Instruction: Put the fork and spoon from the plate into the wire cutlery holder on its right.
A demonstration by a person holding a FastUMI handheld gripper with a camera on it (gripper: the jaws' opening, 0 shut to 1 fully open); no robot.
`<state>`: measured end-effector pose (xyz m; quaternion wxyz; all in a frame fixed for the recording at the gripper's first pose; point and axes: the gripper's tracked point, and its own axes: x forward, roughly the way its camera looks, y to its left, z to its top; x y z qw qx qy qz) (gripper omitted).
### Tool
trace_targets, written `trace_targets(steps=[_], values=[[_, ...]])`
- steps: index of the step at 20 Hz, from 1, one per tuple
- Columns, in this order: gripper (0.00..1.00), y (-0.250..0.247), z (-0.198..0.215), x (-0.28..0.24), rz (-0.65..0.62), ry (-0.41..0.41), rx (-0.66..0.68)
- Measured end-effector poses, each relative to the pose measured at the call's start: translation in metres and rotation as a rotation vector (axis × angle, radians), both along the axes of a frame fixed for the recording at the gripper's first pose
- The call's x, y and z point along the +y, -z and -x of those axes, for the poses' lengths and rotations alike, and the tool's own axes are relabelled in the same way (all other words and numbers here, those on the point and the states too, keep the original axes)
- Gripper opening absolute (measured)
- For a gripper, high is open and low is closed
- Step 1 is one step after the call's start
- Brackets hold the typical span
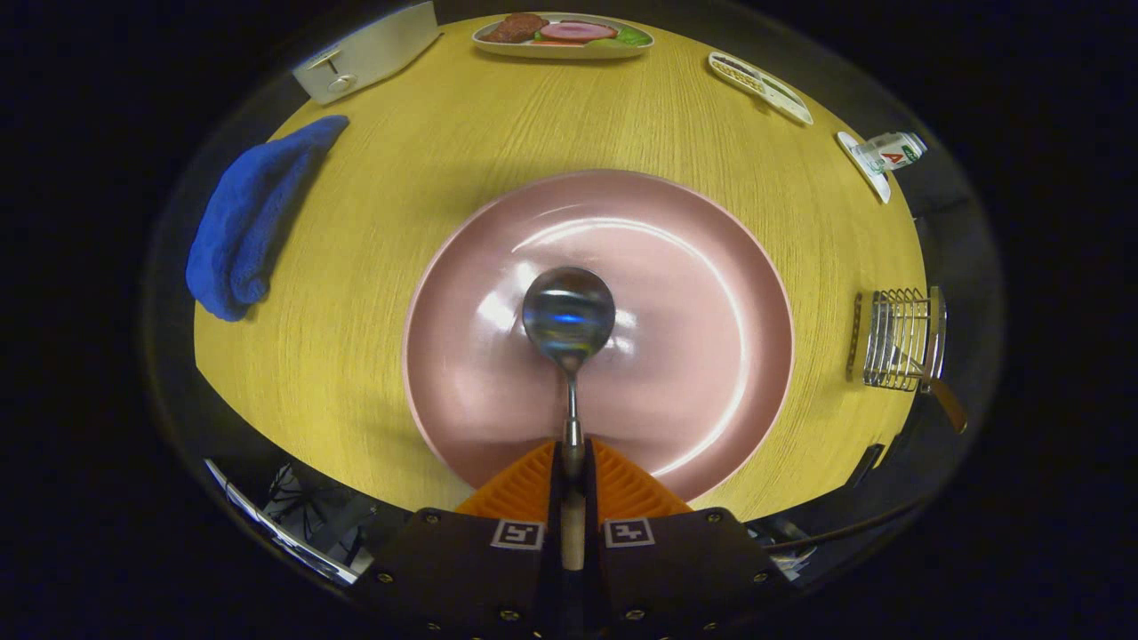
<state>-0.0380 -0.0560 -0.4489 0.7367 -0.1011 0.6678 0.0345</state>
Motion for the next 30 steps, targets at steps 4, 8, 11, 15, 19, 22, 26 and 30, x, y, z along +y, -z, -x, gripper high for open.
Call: trace_targets(steps=[4, 8, 11, 15, 19, 22, 26, 30], values=[[0.11, -0.012, -0.006, -0.002, 0.023, 0.008, -0.017], [0.11, -0.032, -0.017, -0.002, 0.049, 0.007, -0.054], [0.11, -0.051, -0.026, -0.007, 0.088, -0.006, -0.081], [0.11, -0.076, -0.034, -0.016, 0.154, -0.022, -0.115], [0.10, -0.104, -0.043, -0.032, 0.219, -0.020, -0.147], [0.10, -0.114, -0.054, -0.034, 0.203, 0.004, -0.187], [0.10, -0.087, -0.036, -0.037, 0.161, 0.072, -0.131], [0.11, -0.054, -0.007, -0.026, 0.081, 0.157, -0.055]])
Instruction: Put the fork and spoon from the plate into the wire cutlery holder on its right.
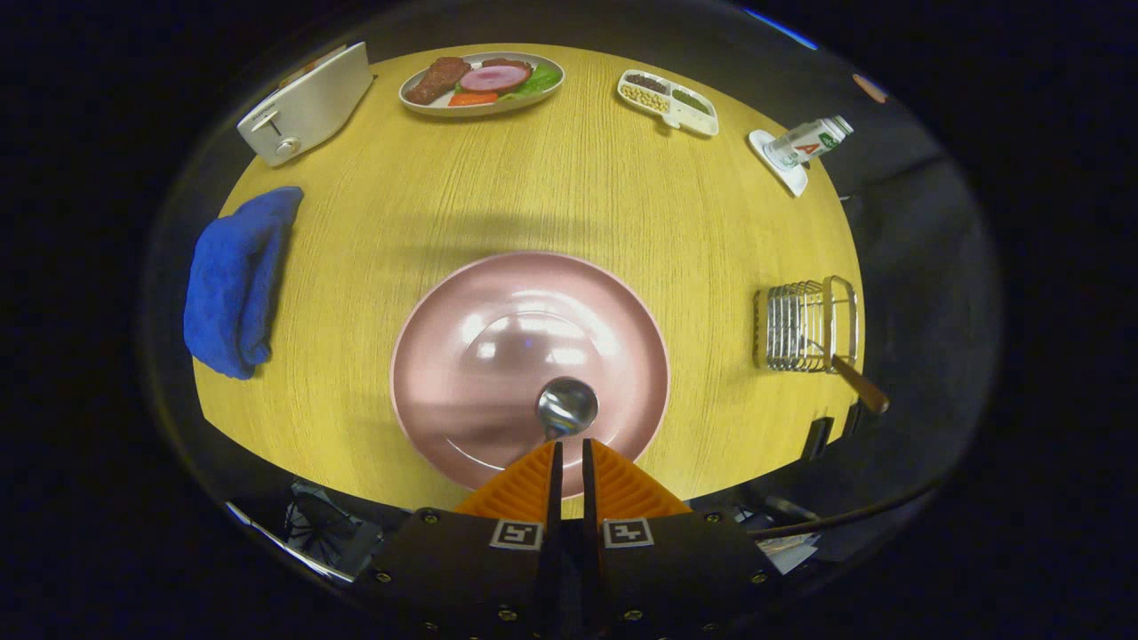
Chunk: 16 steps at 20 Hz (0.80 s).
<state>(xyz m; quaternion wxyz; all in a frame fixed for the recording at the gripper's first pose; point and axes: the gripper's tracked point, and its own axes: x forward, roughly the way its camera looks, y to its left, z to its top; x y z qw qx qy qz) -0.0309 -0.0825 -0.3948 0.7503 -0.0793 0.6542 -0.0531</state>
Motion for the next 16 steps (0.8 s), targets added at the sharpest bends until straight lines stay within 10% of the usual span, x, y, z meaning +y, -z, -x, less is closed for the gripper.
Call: trace_targets(steps=[16], values=[[0.17, 0.040, 0.014, 0.019, -0.118, 0.166, 0.018]])
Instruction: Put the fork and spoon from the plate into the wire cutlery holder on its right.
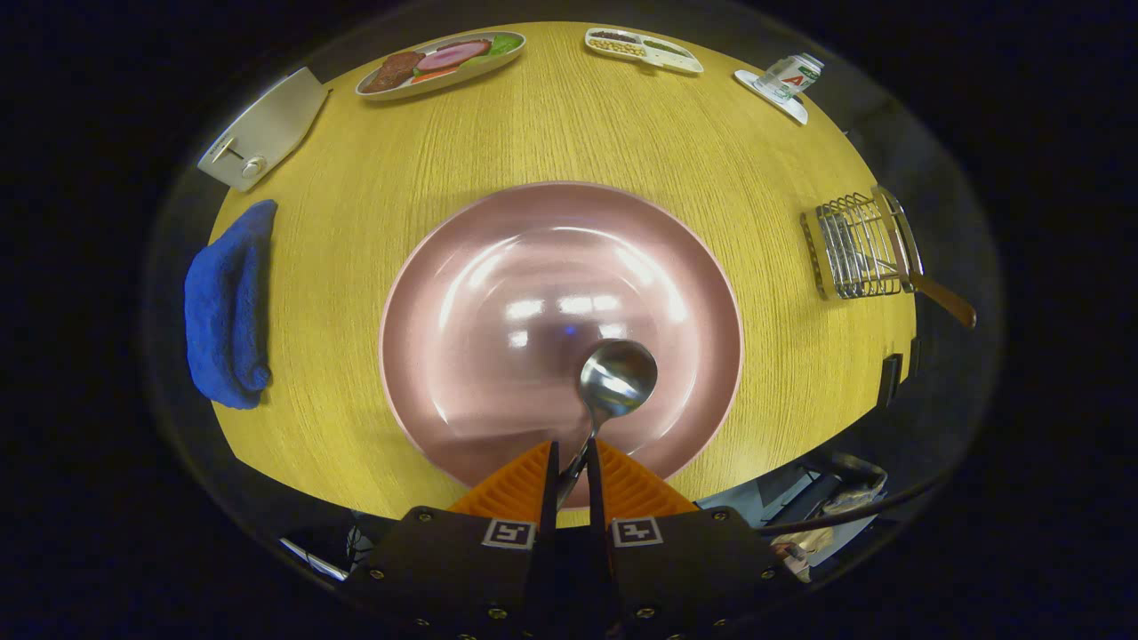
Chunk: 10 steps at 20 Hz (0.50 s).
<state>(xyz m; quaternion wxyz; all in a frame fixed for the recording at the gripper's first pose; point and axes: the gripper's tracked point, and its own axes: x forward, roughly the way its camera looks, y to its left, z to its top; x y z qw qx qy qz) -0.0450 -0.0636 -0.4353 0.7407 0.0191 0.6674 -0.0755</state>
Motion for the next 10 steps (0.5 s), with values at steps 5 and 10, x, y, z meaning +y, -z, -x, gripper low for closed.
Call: trace_targets(steps=[5, 10], values=[[0.22, 0.016, 0.004, 0.003, -0.038, 0.043, 0.023], [0.05, 0.025, -0.001, 0.013, -0.088, -0.008, -0.010]])
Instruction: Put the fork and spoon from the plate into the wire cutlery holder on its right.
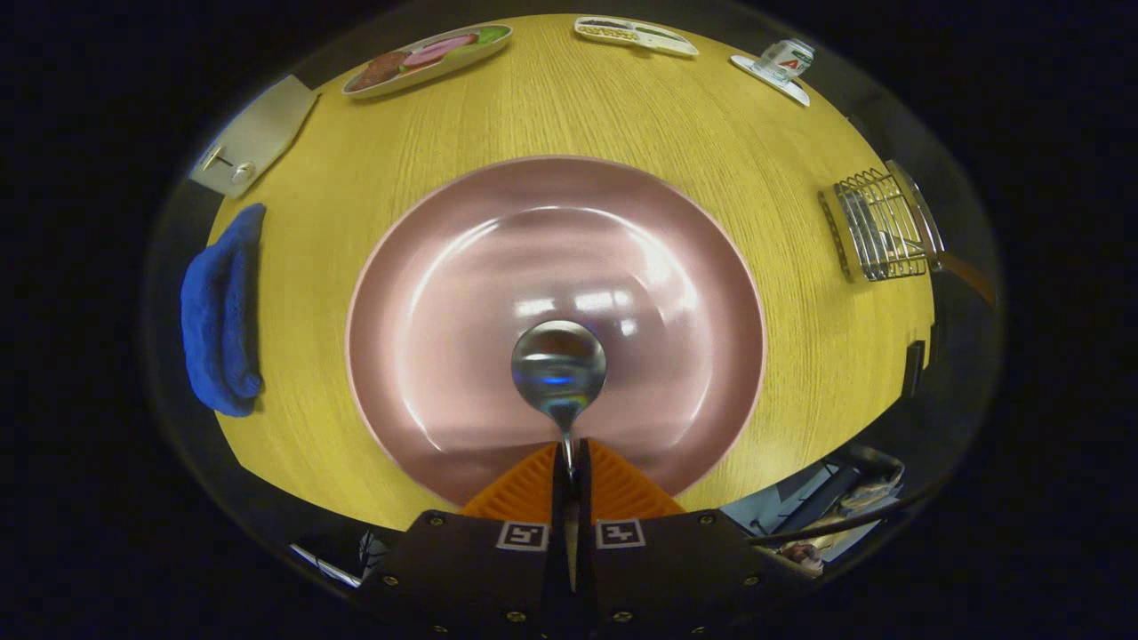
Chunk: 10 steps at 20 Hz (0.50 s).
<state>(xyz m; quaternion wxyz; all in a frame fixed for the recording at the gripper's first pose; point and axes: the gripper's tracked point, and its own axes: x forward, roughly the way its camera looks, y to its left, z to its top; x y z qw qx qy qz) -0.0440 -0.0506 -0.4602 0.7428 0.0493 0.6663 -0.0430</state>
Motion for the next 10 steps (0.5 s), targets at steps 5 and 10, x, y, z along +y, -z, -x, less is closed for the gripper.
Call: trace_targets(steps=[5, 10], values=[[0.00, -0.019, -0.001, -0.014, 0.152, -0.140, 0.052], [0.00, -0.056, -0.016, -0.029, 0.252, -0.181, 0.039]])
